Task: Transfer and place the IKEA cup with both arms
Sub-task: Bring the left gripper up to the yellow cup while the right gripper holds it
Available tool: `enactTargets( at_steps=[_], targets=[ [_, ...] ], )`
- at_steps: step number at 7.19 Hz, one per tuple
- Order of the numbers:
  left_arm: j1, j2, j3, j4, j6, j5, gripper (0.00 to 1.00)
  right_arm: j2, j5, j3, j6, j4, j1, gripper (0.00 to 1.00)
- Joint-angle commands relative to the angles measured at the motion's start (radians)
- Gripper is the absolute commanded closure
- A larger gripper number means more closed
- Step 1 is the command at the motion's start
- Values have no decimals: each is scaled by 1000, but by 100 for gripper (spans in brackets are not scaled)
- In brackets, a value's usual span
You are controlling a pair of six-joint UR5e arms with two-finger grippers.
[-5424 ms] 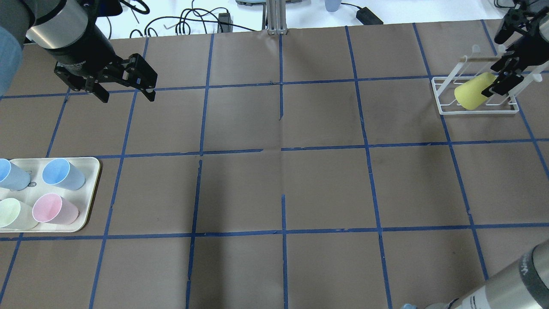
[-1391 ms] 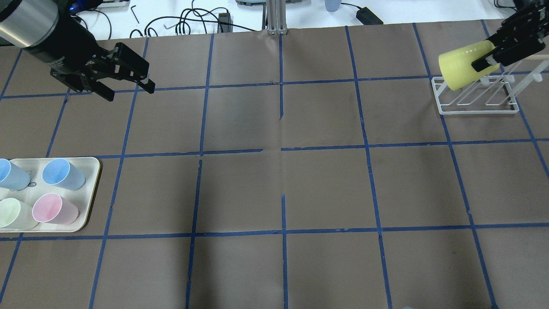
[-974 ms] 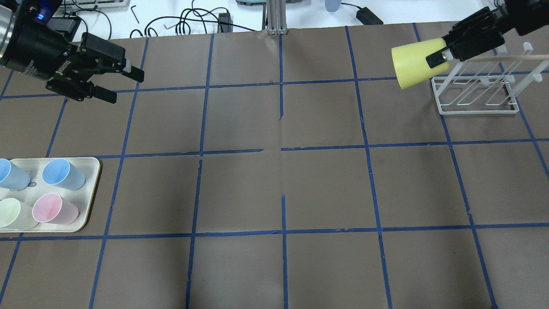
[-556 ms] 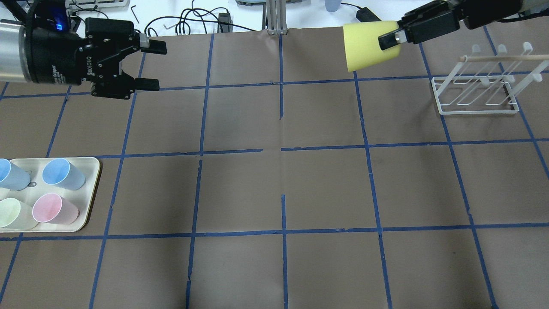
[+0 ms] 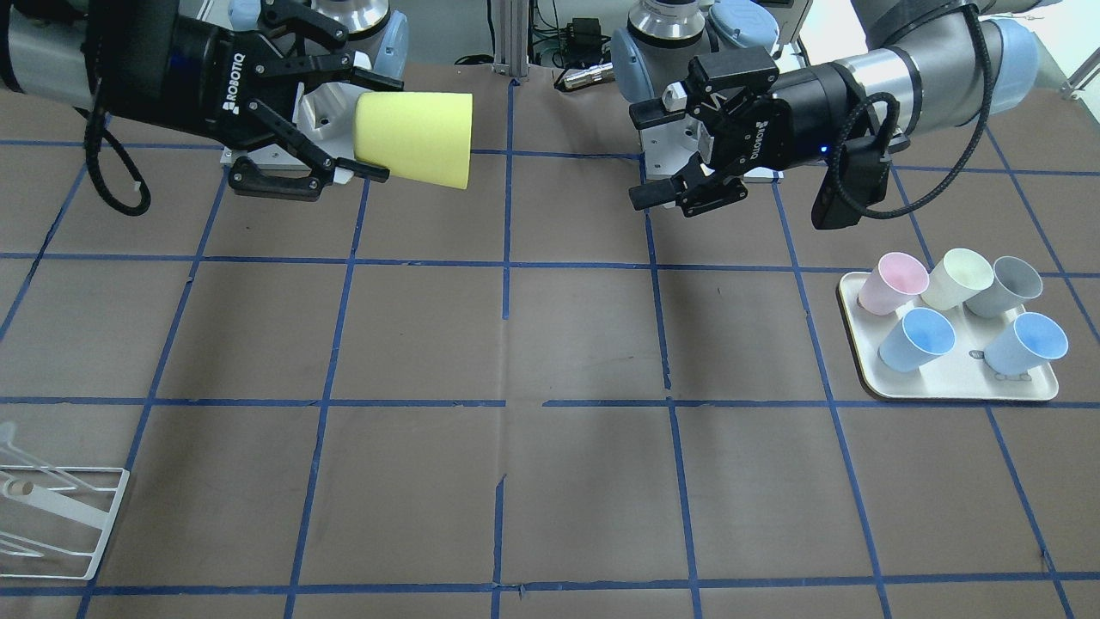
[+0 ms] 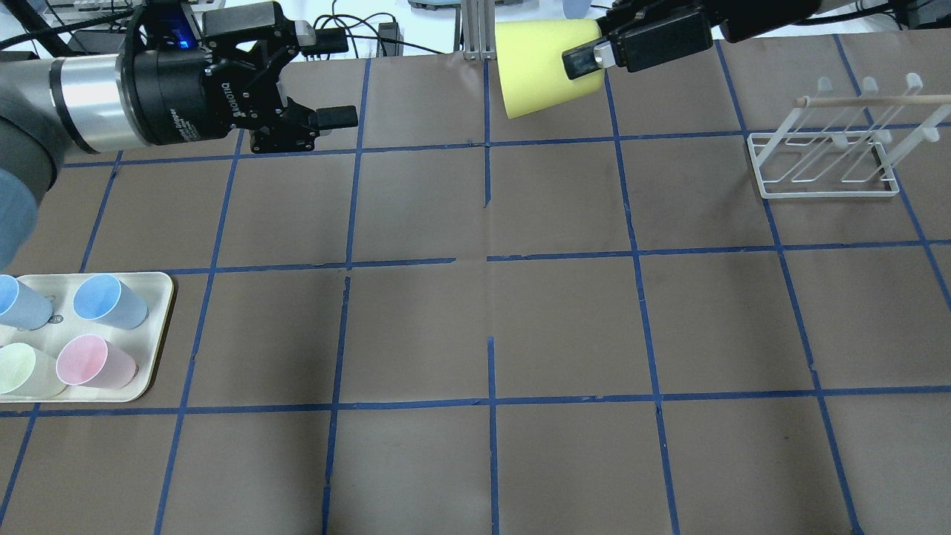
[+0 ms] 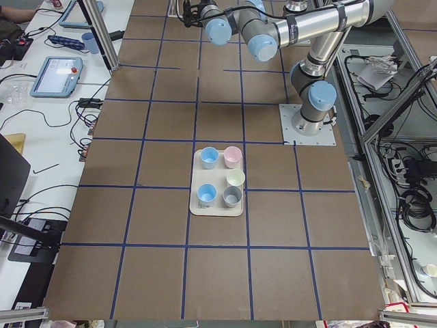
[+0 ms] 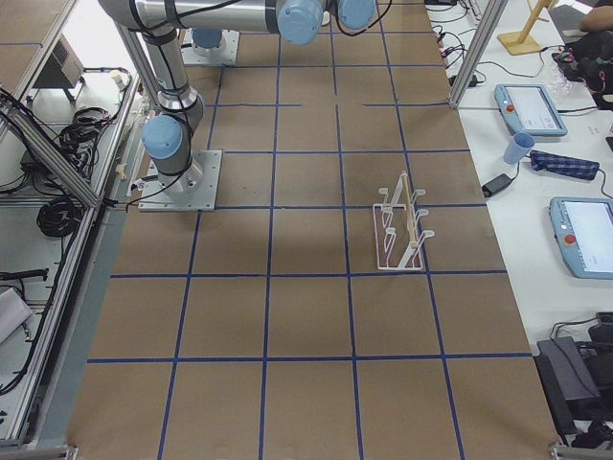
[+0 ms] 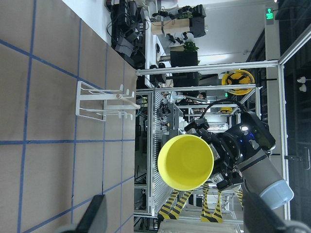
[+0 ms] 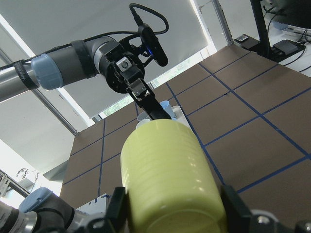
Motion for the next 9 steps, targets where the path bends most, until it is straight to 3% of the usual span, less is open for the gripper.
enactTargets(
  at_steps=[1,6,9],
  targets=[
    [-59,-51,-5,88,-2,-15,0,-5,13,-1,3,-3,32,88],
    [-140,-43,-28,103,-12,-66,0,-6,46,-1,7,2,51,87],
    [-168,-56,-54,96,-66,-157,0,-6,57,-1,7,2,51,84]
  ],
)
